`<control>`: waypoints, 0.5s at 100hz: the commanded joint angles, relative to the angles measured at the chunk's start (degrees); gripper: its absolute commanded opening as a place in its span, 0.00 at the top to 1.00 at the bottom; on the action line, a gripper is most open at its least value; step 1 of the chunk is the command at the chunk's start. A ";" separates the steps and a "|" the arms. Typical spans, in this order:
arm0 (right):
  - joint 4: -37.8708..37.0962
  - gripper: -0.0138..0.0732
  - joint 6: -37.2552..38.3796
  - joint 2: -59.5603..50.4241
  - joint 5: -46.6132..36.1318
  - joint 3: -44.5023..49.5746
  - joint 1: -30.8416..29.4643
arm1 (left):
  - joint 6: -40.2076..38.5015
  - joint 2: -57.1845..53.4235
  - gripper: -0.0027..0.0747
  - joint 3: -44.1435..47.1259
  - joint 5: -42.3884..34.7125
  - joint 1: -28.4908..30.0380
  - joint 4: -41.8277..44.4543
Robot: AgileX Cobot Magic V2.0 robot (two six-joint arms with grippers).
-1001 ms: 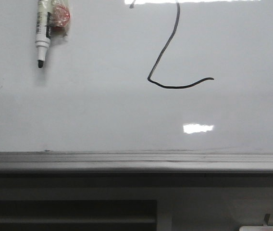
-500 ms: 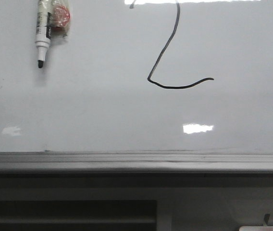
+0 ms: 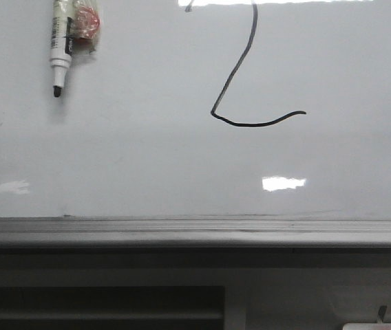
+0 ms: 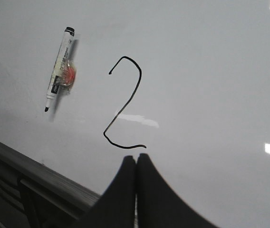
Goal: Write number 2 on whiteboard
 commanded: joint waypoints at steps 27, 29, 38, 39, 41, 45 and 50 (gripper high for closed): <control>1.49 0.92 -0.54 -0.19 -3.07 -1.37 -0.35 | -0.71 -1.57 0.99 0.82 -4.45 3.88 -0.46; 1.49 0.92 -0.54 -0.19 -3.07 -1.37 -0.35 | -0.71 -1.57 0.99 0.82 -4.45 3.88 -0.51; 1.49 0.92 -0.54 -0.19 -3.07 -1.37 -0.35 | -0.71 -1.57 0.99 0.82 -4.45 3.88 -1.14; 1.49 0.92 -0.54 -0.19 -3.07 -1.37 -0.35 | -0.71 -1.57 0.99 0.82 -4.45 3.88 -1.07; 1.49 0.92 -0.54 -0.19 -3.07 -1.37 -0.35 | -0.71 -1.57 0.99 0.82 -4.45 3.88 -1.07; 1.49 0.92 -0.54 -0.19 -3.07 -1.37 -0.35 | -0.71 -1.57 0.99 0.82 -4.45 3.88 -1.07; 1.49 0.92 -0.54 -0.19 -3.07 -1.37 -0.35 | -0.71 -1.57 0.99 0.82 -4.45 3.88 -1.07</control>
